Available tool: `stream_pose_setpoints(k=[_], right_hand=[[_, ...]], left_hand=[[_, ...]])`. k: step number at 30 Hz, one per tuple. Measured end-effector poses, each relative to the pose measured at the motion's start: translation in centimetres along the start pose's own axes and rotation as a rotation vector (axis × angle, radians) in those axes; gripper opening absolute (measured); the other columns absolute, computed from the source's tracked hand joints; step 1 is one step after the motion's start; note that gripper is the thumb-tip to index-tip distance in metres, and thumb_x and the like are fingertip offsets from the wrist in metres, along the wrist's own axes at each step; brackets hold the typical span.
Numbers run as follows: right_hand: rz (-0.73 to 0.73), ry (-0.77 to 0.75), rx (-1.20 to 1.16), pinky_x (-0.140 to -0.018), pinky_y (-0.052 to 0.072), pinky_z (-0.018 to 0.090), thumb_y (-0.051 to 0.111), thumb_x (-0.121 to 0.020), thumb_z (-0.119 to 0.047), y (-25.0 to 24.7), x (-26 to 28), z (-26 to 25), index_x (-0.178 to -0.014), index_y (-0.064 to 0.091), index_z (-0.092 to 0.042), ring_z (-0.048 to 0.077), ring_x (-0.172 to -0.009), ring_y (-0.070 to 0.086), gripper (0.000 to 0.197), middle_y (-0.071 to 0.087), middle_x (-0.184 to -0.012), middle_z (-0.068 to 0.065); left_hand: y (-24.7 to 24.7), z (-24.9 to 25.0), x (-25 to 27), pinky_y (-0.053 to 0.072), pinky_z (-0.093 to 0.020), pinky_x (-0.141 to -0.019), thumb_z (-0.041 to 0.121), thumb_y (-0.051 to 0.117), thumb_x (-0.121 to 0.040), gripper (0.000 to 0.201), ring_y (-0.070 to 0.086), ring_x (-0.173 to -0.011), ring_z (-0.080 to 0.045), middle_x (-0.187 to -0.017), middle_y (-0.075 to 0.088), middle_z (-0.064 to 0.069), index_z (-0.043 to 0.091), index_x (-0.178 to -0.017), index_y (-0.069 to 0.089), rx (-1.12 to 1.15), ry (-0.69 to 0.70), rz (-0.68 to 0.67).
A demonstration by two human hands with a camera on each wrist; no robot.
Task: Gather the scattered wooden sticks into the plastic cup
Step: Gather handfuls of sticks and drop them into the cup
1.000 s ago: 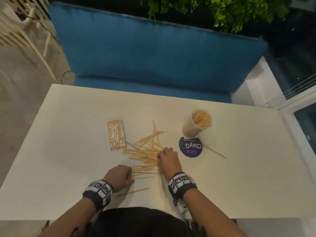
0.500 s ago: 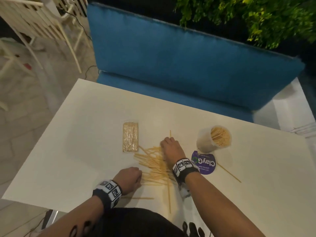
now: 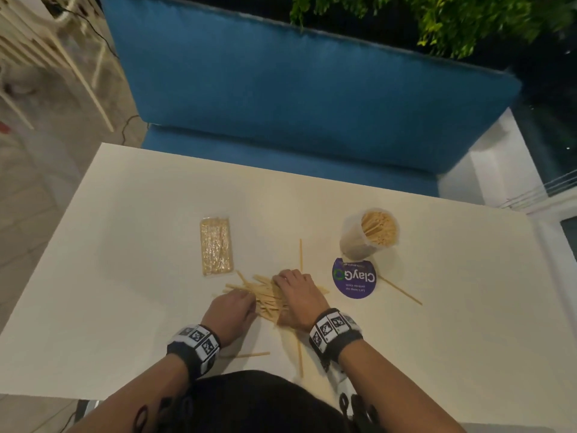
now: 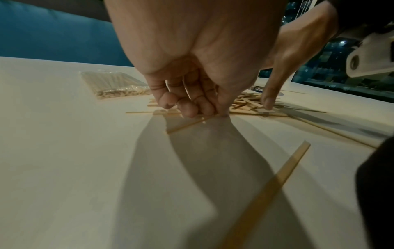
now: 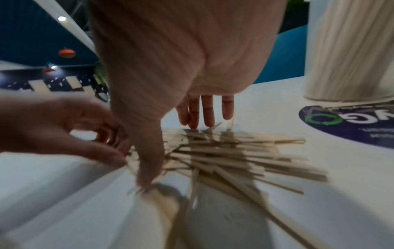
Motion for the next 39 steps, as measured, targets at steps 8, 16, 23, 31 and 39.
stream_pose_setpoints(k=[8,16,23,31,39], right_hand=[[-0.04,0.007,0.068,-0.088,0.047,0.042,0.082,-0.071,-0.018,1.4,-0.3,-2.2,-0.115,0.06,-0.008,0.031,-0.104,0.054,0.05,0.057,-0.113,0.011],[-0.056,0.007,0.073,-0.093,0.047,0.046,0.053,-0.09,0.008,1.2,-0.5,-3.9,-0.117,0.055,0.006,0.041,-0.109,0.051,0.027,0.054,-0.116,0.025],[-0.068,0.04,0.105,-0.097,0.048,0.046,0.042,-0.091,0.011,1.2,0.3,-2.6,-0.127,0.047,0.007,0.04,-0.116,0.046,0.036,0.044,-0.13,0.026],[-0.081,0.053,0.101,-0.094,0.047,0.045,0.053,-0.086,0.007,1.1,1.4,-0.8,-0.13,0.045,0.004,0.038,-0.116,0.043,0.045,0.041,-0.13,0.021],[-0.078,-0.037,0.127,-0.097,0.045,0.045,0.075,-0.082,-0.051,1.9,2.2,-1.3,-0.135,0.042,-0.002,0.032,-0.111,0.042,0.08,0.044,-0.126,0.015]], left_hand=[[-0.1,-0.3,-0.6,0.043,-0.032,-0.062,0.03,0.064,-0.092,0.014,0.06,-0.082,-0.023,-0.09,0.063,-0.001,0.017,-0.092,0.06,0.082,-0.056,0.046],[-1.1,-0.9,-0.4,0.036,-0.023,-0.066,0.027,0.069,-0.091,0.013,0.051,-0.075,-0.012,-0.083,0.056,0.008,0.023,-0.087,0.057,0.308,-0.09,0.017],[-3.4,-1.9,1.7,0.042,-0.024,-0.061,0.032,0.065,-0.086,0.016,0.05,-0.07,-0.005,-0.075,0.05,0.015,0.03,-0.083,0.049,0.348,-0.129,0.111],[-2.2,-2.0,1.5,0.047,-0.025,-0.077,0.042,0.067,-0.08,0.035,0.049,-0.09,-0.008,-0.1,0.047,0.012,0.028,-0.107,0.049,0.284,-0.061,0.066],[-0.7,0.7,1.0,0.047,-0.034,-0.072,0.069,0.068,-0.068,0.05,0.05,-0.084,-0.018,-0.093,0.054,0.005,0.025,-0.09,0.059,0.012,0.076,0.039]])
Point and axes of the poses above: each hand's wrist, its own x-axis away from the middle knuckle, its own y-axis out of the palm, z = x × y, the point moved 8 cm from there along -x, towards the middle knuckle
